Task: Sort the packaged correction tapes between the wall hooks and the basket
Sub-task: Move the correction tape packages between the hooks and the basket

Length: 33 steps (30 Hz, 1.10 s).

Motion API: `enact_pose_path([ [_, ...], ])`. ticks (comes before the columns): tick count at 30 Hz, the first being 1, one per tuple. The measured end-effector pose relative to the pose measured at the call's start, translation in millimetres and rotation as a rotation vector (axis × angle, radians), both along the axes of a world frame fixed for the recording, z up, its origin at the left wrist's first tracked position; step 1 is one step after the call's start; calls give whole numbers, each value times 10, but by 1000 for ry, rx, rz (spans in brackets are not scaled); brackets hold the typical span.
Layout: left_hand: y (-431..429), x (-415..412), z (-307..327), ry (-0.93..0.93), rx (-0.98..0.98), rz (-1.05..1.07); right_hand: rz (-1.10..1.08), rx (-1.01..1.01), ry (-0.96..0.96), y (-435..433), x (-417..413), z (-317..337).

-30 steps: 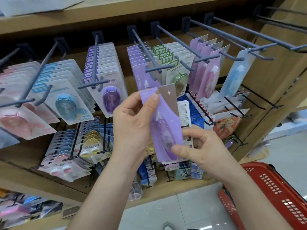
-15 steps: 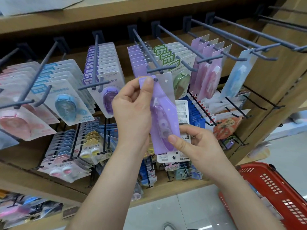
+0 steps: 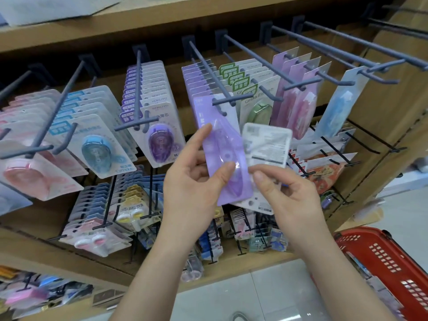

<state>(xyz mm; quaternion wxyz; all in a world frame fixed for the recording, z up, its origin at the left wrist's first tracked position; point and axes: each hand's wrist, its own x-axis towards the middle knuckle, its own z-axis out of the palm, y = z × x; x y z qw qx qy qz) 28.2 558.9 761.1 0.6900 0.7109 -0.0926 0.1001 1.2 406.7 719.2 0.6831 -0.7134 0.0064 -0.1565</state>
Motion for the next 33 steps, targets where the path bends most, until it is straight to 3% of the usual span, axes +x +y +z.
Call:
enact_pose_path([
  [3,1,155,-74,-1,75,100,-107,-19,-29,-117,-11,-20],
  [9,-18,374,-173,-2,249,214,-70,175,-90,-245,-72,57],
  [14,47,182,-197,-83,538,327,-26,-134,-140,-328,-73,31],
  [16,63,21,-152,67,392,171,-52,-242,-175,-333,-67,13],
  [19,21,-161,-36,547,-23,-281,-56,-407,-312,-283,-51,28],
  [22,7,-167,-38,567,-225,-305,-56,-513,-367,-231,-50,6],
  [24,22,-139,-64,504,-239,-225,-42,-361,-273,-215,-62,26],
  [28,83,-124,-110,457,-137,-163,26,260,83,-235,-63,157],
  [30,95,-135,-108,446,-114,-213,94,309,206,-251,-42,160],
  [33,96,-119,-92,412,-45,-212,134,256,236,-208,-13,137],
])
